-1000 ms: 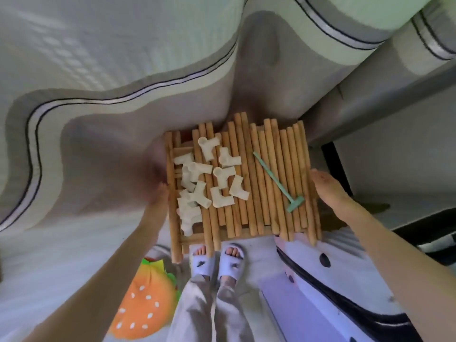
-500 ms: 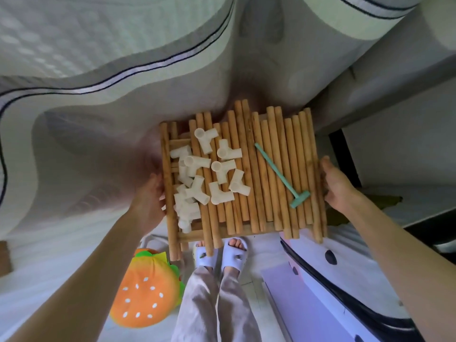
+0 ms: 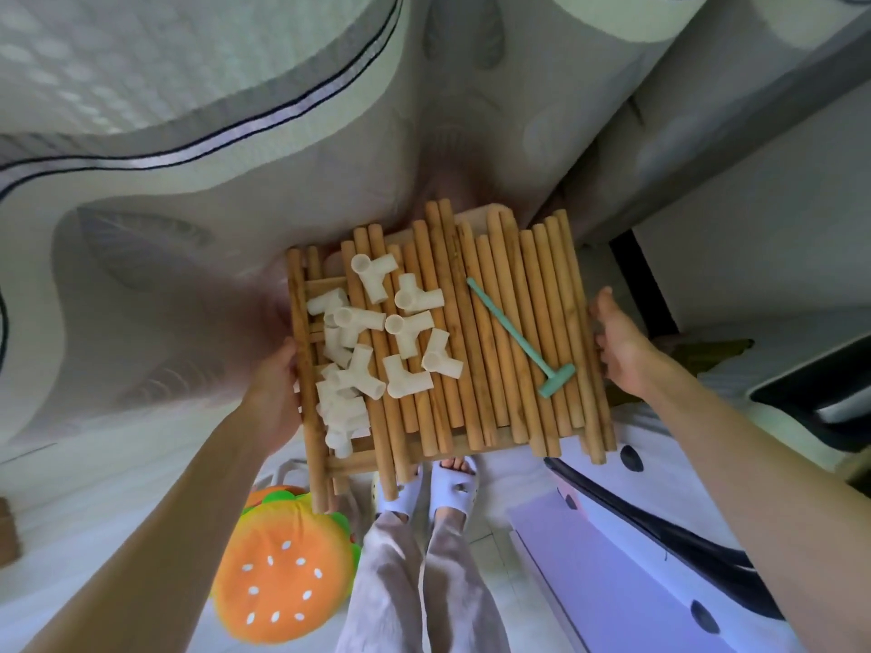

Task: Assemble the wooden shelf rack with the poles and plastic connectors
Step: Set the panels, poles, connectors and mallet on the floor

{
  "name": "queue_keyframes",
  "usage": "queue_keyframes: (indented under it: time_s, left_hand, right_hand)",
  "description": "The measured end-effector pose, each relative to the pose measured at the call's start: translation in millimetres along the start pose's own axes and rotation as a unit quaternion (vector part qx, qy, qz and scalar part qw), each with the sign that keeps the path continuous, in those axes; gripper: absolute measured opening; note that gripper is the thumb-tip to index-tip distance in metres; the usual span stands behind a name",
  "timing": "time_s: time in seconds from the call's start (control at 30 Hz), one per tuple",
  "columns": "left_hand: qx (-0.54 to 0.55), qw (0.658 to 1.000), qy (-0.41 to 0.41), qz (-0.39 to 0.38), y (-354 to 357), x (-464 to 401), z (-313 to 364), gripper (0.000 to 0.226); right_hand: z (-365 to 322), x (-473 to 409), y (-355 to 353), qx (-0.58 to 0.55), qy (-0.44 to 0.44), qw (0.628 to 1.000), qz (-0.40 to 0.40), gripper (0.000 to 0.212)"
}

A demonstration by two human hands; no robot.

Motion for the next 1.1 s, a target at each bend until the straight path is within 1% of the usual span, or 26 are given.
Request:
queue_keyframes:
  time_s: [0.07, 0.27, 0.33, 0.4, 0.47, 0.53, 0.67, 0.77, 0.97, 1.1]
  left_hand:
    - [-0.005, 1.0, -0.002, -0.005, -4.3, 1.9, -1.6, 0.038]
    - [-0.023, 1.0, 0.016, 0.012, -22.5, 19.5, -1.4, 0.038]
    - [-0.032, 0.999, 0.021, 0.006, -29.4, 31.5, 1.8, 0.036]
    - [-0.045, 0.999, 0.023, -0.006, -37.5, 48.3, 3.7, 0.039]
    - [-0.065, 0.997, 0.029, -0.014, -46.3, 68.7, 4.3, 0.04]
    - [-0.087, 0.996, 0.029, -0.012, -55.5, 88.7, 2.0, 0.036]
    - [-0.104, 0.994, 0.012, -0.012, -70.7, 130.2, -2.2, 0.034]
    - [-0.118, 0.993, 0.01, -0.013, -79.3, 156.2, -4.5, 0.033]
    - [-0.159, 0.986, 0.042, -0.031, -91.0, 194.2, -16.1, 0.036]
    - [-0.19, 0.979, 0.059, -0.048, -102.9, 211.4, -31.8, 0.042]
  right_hand:
    - [9.5, 2.3, -0.8, -0.008, -0.003, 1.0, -0.006, 0.063]
    - [33.3, 26.3, 3.8, -0.104, -0.018, 0.994, -0.005, 0.052]
    - [39.3, 43.8, 3.0, -0.13, -0.017, 0.991, -0.003, 0.055]
    - [47.4, 67.4, 2.4, -0.147, -0.021, 0.989, -0.001, 0.055]
    - [57.9, 95.2, 2.5, -0.169, -0.026, 0.985, 0.013, 0.055]
    - [71.1, 123.7, 2.3, -0.19, -0.038, 0.981, 0.026, 0.055]
    - [106.1, 180.3, 1.1, -0.225, -0.049, 0.972, 0.038, 0.05]
    - [136.6, 218.6, -0.1, -0.247, -0.027, 0.968, 0.043, 0.048]
    - [195.7, 278.8, 6.9, -0.316, 0.001, 0.948, 0.027, 0.056]
    - [238.2, 316.0, 10.8, -0.358, -0.035, 0.932, 0.049, 0.054]
Point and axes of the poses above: each hand's wrist, its own x-axis away from the middle knuckle, its own y-axis out of the palm, z = x × y, the point moved 4 cm from there along -x, towards the middle knuckle, and after that the axes turned 9 degrees about -x, right-handed, at the moved point
